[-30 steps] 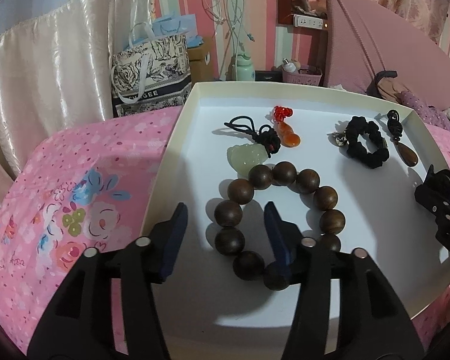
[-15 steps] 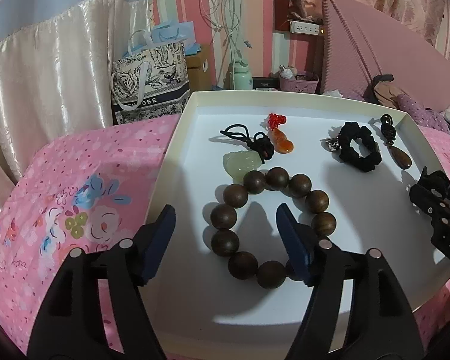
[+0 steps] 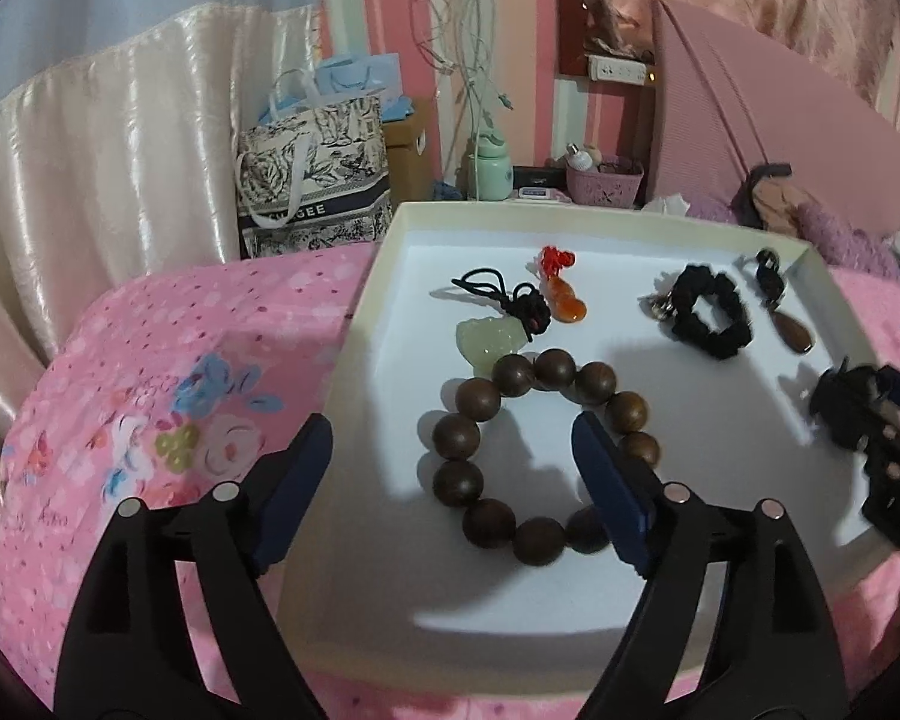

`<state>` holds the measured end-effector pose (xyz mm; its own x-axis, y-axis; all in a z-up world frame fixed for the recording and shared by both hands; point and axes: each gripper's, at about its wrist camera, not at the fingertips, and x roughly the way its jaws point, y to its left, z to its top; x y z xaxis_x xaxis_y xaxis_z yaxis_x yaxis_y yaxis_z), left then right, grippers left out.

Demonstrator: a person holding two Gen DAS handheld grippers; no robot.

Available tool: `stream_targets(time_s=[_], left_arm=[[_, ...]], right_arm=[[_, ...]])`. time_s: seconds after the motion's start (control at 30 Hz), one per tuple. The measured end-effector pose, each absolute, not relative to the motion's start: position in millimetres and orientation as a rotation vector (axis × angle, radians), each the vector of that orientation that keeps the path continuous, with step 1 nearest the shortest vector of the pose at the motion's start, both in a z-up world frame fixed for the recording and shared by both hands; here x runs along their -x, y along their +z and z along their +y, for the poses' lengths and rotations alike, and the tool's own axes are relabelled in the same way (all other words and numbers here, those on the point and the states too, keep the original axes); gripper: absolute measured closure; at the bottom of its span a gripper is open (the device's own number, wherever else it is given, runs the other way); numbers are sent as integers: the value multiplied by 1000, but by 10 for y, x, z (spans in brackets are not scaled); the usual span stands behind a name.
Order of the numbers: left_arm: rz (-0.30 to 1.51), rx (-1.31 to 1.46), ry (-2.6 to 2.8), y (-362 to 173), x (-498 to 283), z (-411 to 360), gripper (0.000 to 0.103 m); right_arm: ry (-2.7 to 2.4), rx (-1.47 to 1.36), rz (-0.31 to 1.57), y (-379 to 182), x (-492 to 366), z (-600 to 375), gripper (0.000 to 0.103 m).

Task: Organize jewelry
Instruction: 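Withdraw both tools toward the braided bracelet and red-cord charm on the bedspread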

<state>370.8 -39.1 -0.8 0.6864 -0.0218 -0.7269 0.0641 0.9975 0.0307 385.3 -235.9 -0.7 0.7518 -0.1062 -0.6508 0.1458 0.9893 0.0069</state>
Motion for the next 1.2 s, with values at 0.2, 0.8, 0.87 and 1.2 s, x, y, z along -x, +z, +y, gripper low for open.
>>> stream_targets(time_s=[0.2, 0.8, 0.87, 1.2], left_arm=[[808, -47, -24, 138, -3395, -157, 12], [806, -71, 131, 156, -2299, 1133, 8], [809, -66, 140, 132, -2225, 1232, 8], [868, -58, 154, -137, -1986, 1435, 8]], right_arm=[[-147, -29, 705, 133, -3712, -2072, 25], [-78, -65, 529, 96, -3258, -1402, 25], [-75, -56, 473, 125, -3225, -1370, 25], [97, -179, 492, 70, -3039, -1214, 25]])
